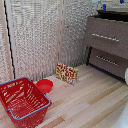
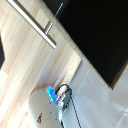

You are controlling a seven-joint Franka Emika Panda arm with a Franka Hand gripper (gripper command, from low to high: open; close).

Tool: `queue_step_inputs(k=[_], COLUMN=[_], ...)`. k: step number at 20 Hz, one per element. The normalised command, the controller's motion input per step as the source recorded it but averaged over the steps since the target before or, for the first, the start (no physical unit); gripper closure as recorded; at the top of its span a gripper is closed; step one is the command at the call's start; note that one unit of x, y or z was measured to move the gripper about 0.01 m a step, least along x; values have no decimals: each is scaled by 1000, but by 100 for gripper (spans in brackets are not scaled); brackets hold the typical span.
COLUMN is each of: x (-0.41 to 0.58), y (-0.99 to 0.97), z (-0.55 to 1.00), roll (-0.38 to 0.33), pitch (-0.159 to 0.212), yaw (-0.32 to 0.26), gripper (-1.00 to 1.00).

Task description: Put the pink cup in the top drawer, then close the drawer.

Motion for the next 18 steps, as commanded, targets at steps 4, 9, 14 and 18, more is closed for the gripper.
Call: queue_step_inputs(k=[4, 9, 14, 18], x=[-62, -70, -58, -89], y=[0, -10, 195, 316], z=[-51, -214, -305, -254], roll=[-363, -371, -315, -332], pitch=[17, 36, 168, 192], yaw=[176, 184, 134, 84], gripper=[-100, -100, -100, -100])
